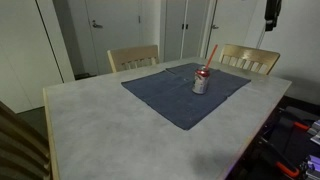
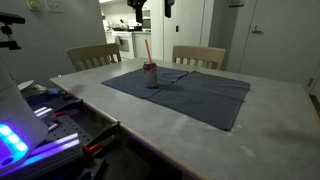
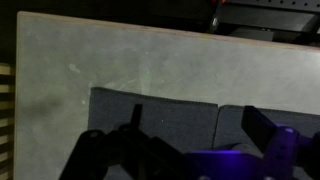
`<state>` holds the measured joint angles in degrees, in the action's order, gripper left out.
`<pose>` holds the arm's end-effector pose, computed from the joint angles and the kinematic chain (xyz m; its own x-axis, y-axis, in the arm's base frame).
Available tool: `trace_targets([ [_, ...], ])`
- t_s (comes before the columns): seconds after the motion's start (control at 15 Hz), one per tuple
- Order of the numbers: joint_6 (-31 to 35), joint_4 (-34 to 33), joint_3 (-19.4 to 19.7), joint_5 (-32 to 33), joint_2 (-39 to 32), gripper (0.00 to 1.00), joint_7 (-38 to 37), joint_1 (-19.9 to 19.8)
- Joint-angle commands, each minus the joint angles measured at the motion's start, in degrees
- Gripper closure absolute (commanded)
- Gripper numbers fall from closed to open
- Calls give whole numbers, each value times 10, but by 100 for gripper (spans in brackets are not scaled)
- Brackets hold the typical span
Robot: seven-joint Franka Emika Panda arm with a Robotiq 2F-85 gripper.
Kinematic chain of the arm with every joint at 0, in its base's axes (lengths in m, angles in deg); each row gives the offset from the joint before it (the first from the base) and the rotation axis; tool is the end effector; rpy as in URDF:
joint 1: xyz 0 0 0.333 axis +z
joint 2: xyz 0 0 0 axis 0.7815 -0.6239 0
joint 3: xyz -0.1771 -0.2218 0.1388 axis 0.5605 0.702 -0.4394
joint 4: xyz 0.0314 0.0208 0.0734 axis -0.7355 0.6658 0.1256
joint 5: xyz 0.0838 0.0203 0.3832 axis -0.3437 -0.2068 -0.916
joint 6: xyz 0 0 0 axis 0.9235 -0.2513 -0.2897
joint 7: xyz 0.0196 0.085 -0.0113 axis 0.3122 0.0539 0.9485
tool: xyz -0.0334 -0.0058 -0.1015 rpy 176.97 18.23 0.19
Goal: Take the straw out of the soda can and put it on the table
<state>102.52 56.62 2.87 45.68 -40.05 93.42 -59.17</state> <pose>0.3716 -0.1477 0.4220 0.9726 0.1292 -0.1935 0.1573 -0.9780 0.1373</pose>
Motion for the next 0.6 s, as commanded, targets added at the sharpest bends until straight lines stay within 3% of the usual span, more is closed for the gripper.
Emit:
trace_targets([
  [0.0, -1, -1, -1, 0, 0, 0, 0, 0],
  [0.27, 2, -4, 1, -1, -4, 0, 6, 0],
  [0.53, -5, -53, 2, 6, -40, 0, 35, 7],
])
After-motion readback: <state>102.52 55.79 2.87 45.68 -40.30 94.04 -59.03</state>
